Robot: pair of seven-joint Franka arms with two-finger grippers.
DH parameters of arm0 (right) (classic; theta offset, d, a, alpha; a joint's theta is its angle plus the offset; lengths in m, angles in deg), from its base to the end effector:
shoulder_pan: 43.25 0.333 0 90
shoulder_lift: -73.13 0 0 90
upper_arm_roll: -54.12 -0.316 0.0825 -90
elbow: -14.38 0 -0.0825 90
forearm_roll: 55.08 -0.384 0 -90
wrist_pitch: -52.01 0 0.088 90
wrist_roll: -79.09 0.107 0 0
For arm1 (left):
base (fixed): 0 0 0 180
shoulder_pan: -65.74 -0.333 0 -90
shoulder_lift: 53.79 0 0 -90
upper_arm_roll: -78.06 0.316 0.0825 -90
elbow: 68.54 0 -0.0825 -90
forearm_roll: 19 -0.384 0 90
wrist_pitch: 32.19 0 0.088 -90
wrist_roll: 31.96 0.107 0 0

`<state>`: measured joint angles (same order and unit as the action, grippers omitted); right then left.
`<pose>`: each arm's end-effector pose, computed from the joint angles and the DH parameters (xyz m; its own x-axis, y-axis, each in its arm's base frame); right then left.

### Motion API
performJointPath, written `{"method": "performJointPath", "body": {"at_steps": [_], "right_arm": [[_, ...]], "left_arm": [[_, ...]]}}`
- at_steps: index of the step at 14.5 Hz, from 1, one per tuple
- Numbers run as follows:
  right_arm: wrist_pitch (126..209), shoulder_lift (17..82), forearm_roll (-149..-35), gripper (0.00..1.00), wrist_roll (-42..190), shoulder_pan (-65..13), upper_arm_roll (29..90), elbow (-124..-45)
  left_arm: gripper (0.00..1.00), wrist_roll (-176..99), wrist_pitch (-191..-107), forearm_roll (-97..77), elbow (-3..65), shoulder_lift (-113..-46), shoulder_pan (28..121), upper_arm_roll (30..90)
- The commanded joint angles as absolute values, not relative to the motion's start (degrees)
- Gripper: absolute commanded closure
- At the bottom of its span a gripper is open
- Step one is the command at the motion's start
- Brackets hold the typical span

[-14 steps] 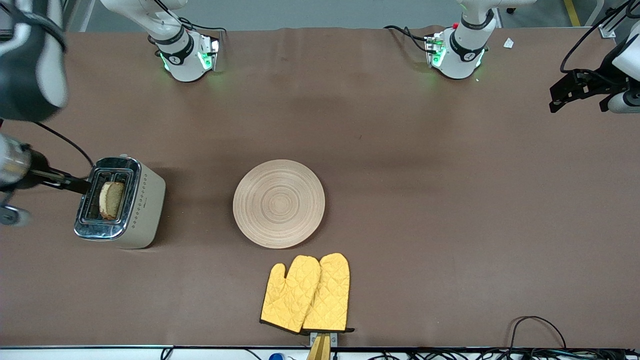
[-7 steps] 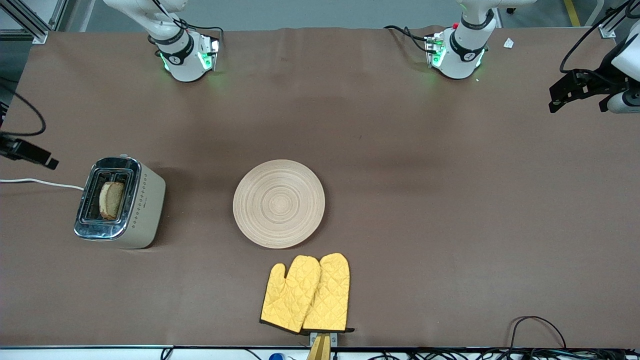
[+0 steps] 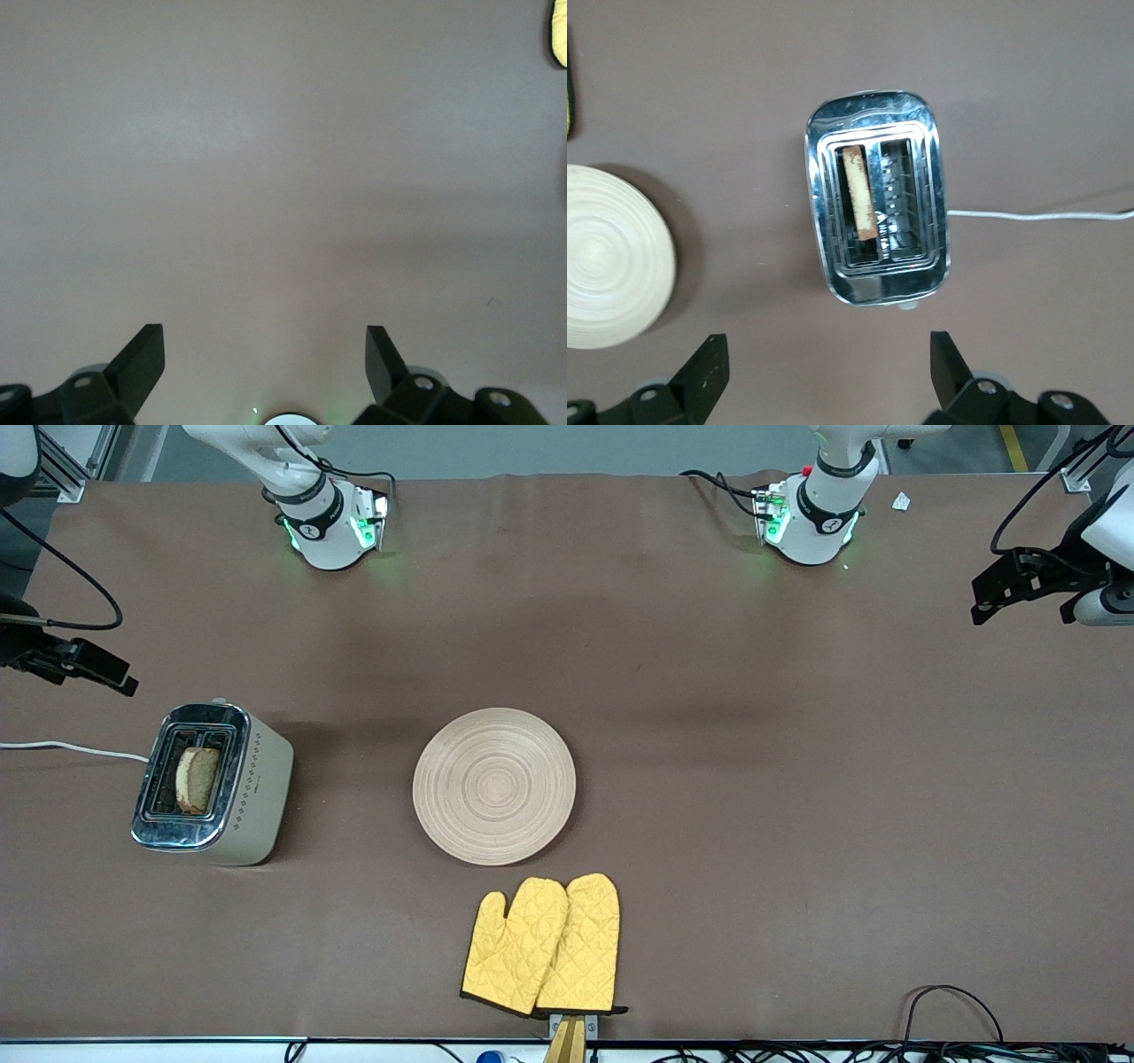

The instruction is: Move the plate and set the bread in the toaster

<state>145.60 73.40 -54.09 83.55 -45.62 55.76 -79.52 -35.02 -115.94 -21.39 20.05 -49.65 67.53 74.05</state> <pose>0.5559 -0.0408 0.6004 0.9893 -0.1462 0.0006 -0.1462 -0.9891 0.0171 0.5181 -0.0494 0.6653 0.9990 -0.0431 -0.0098 -0.0435 -0.9979 -0.0471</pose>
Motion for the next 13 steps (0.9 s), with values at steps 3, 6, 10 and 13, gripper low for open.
{"method": "performJointPath", "body": {"at_steps": [3,6,10,13], "right_arm": [[143.6,77.3,-52.0,0.0,79.3,-45.3,55.7,-81.6],[143.5,77.8,-52.1,0.0,79.4,-44.9,55.4,-82.3],[146.1,80.9,-52.1,0.0,79.4,-43.4,55.4,-86.9],[146.1,80.9,-52.1,0.0,79.3,-43.7,55.6,-86.9]], "left_arm": [[0.0,-34.2,-115.9,-18.7,19.6,-50.1,67.9,74.1],[0.0,-34.7,-115.9,-18.9,19.5,-50.1,68.1,74.0],[0.0,-34.8,-115.9,-19.0,19.6,-50.0,68.0,74.0],[0.0,-34.9,-115.7,-19.6,19.7,-49.9,67.9,73.0]]}}
